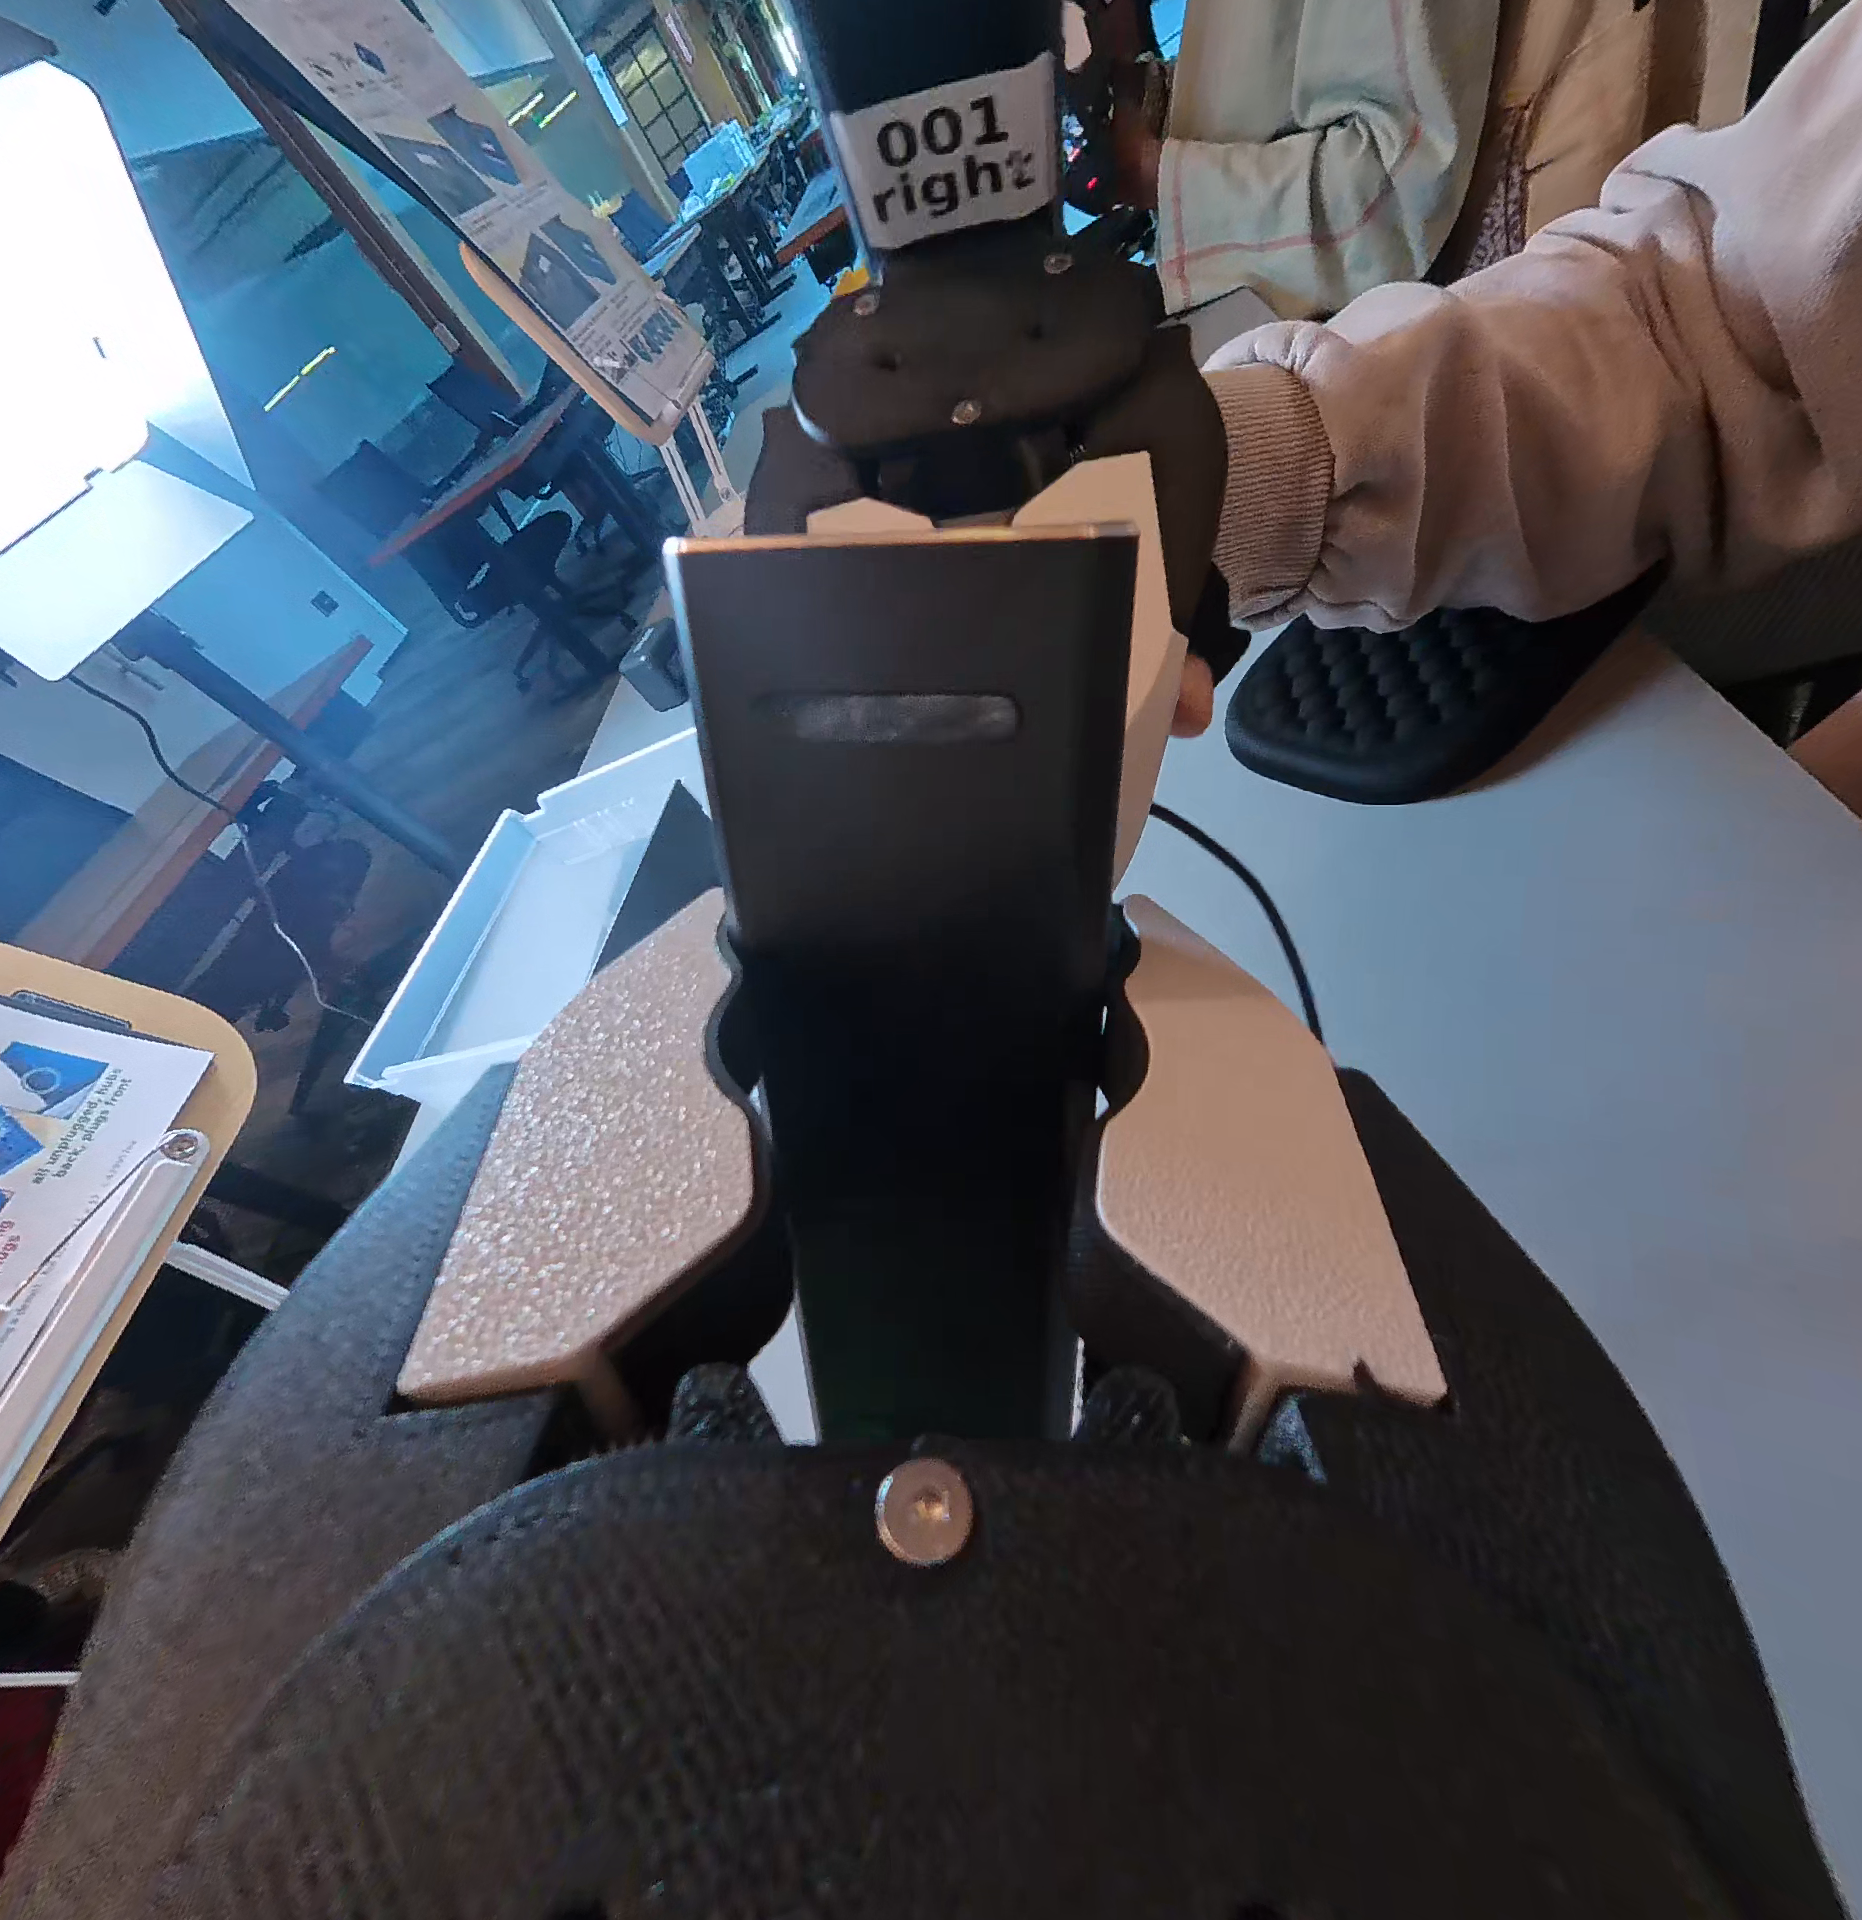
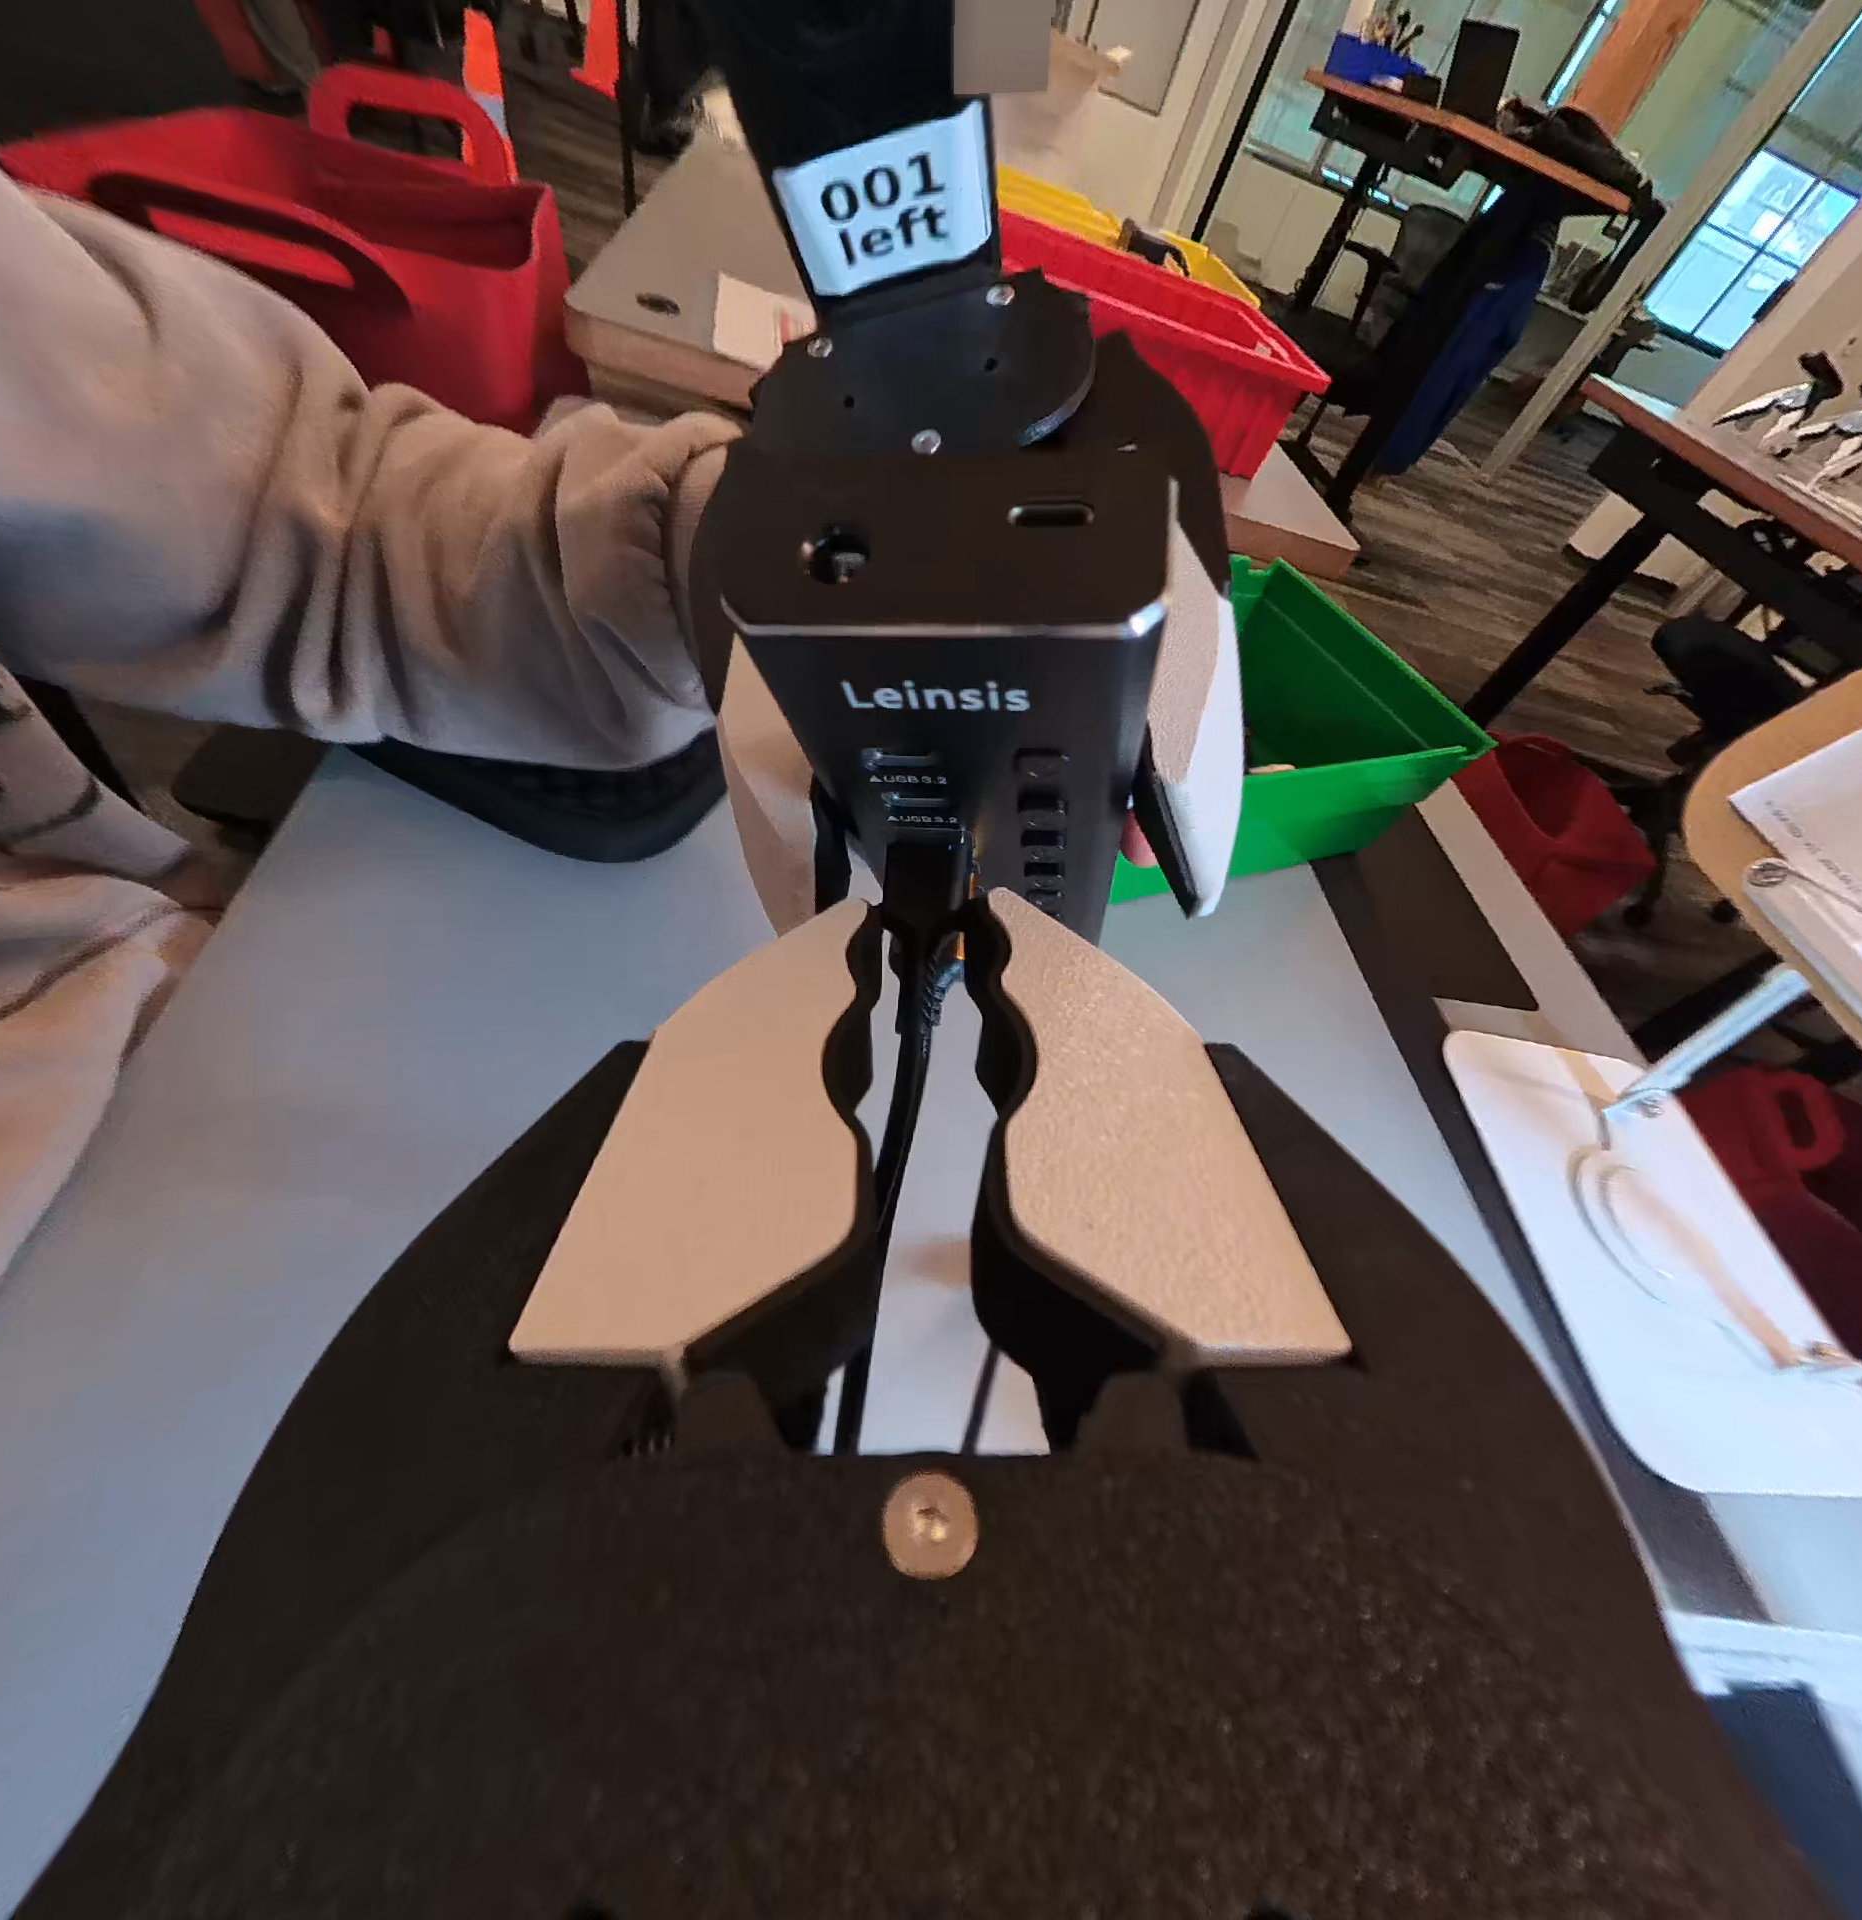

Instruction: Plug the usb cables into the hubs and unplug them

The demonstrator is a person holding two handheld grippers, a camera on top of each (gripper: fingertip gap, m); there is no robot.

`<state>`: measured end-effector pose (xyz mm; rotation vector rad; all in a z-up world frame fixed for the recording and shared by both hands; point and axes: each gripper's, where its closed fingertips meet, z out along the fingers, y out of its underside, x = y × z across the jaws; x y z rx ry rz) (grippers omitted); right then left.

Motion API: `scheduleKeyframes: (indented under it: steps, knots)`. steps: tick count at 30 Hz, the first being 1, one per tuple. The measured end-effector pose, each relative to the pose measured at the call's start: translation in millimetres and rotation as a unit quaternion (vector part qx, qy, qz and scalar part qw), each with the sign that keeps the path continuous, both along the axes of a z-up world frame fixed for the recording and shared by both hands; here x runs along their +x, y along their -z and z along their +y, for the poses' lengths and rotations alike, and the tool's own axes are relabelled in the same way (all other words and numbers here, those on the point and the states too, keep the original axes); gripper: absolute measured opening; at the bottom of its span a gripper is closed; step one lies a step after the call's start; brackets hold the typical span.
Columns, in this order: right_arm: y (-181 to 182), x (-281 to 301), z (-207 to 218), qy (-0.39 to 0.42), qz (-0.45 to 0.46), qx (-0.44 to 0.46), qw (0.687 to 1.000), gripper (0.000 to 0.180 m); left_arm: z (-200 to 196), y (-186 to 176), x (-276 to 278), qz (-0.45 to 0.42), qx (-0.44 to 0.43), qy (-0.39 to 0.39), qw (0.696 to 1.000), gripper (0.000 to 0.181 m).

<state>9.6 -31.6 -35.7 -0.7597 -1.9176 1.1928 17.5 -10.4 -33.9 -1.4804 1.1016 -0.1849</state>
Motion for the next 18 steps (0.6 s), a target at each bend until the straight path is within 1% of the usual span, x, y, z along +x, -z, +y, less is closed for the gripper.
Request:
scheduleKeyframes:
  steps: [2, 6, 13, 18]
  knots:
    - [1, -1, 1, 0.011, 0.009, 0.035, 0.999, 0.015, -1, 0, 0, -0.003, 0.0, 0.005, 1.0, 0.065]
    - [-3, -2, 1, 0.016, 0.019, 0.055, 0.998, 0.015, -2, -7, -2, 0.015, 0.019, -0.004, 1.0, 0.065]
    - [-4, -5, 4, 0.008, 0.028, 0.052, 0.998, 0.015, 1, -11, -5, 0.026, 0.043, -0.02, 0.999, 0.065]
    - [-5, -1, 5, -0.006, 0.032, 0.048, 0.998, 0.014, 1, -15, -1, 0.03, 0.055, -0.017, 0.998, 0.065]
